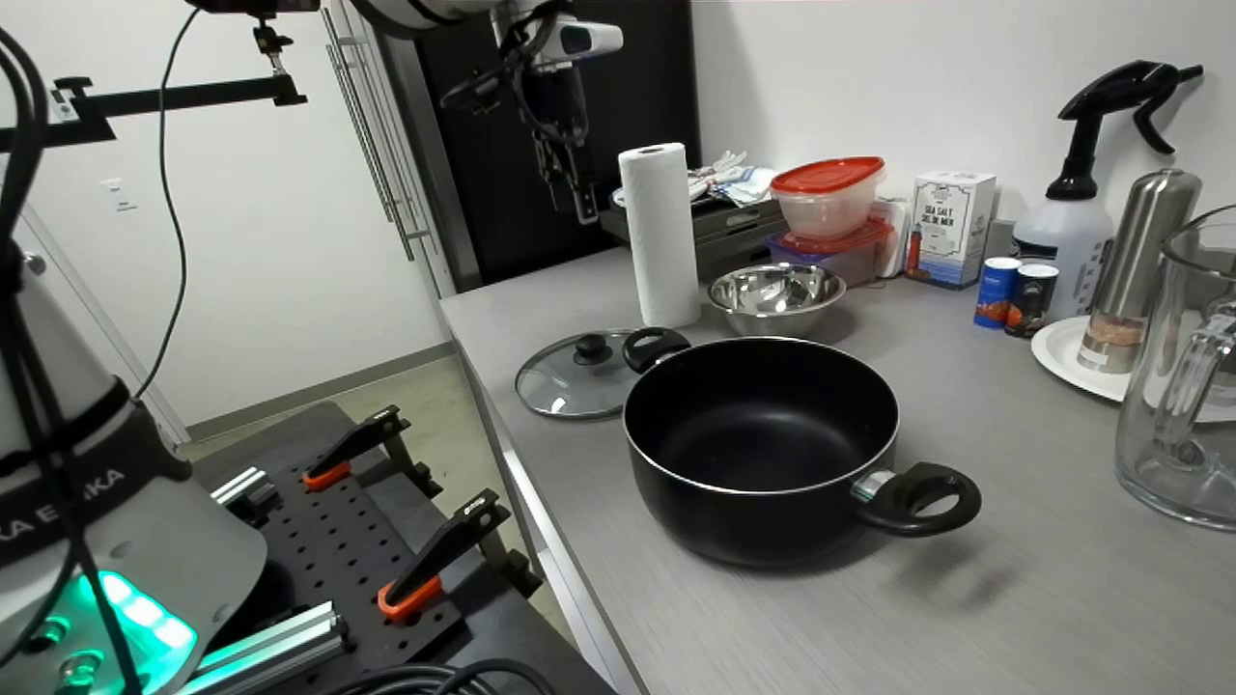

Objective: Put the lid on the pot

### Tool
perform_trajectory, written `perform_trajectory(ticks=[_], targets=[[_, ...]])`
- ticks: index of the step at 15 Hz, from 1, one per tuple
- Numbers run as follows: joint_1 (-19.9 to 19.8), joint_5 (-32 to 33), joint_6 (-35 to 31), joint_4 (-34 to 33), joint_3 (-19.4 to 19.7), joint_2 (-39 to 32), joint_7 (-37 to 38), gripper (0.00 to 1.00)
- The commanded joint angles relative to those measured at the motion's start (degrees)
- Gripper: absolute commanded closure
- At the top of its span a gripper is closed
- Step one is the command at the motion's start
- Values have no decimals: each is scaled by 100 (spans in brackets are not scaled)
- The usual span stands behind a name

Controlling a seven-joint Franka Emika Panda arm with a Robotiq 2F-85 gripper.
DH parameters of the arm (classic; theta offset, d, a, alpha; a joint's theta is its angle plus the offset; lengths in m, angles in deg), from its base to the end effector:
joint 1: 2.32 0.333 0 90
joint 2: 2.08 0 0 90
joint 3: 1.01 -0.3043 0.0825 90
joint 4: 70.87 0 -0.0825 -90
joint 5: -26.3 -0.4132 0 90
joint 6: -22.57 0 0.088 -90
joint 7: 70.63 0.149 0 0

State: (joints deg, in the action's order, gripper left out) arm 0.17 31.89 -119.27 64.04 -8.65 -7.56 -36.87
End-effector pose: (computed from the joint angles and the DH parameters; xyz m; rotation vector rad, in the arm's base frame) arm 0.5220 0.0922 0.2161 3.0617 -0.5212 0.0665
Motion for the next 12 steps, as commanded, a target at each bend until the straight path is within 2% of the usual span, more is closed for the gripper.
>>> perform_trajectory(ticks=[1,12], targets=[[262,151,-202,-465,231,-703,220,0],[829,-22,-444,-1285,798,-2279,133,0]])
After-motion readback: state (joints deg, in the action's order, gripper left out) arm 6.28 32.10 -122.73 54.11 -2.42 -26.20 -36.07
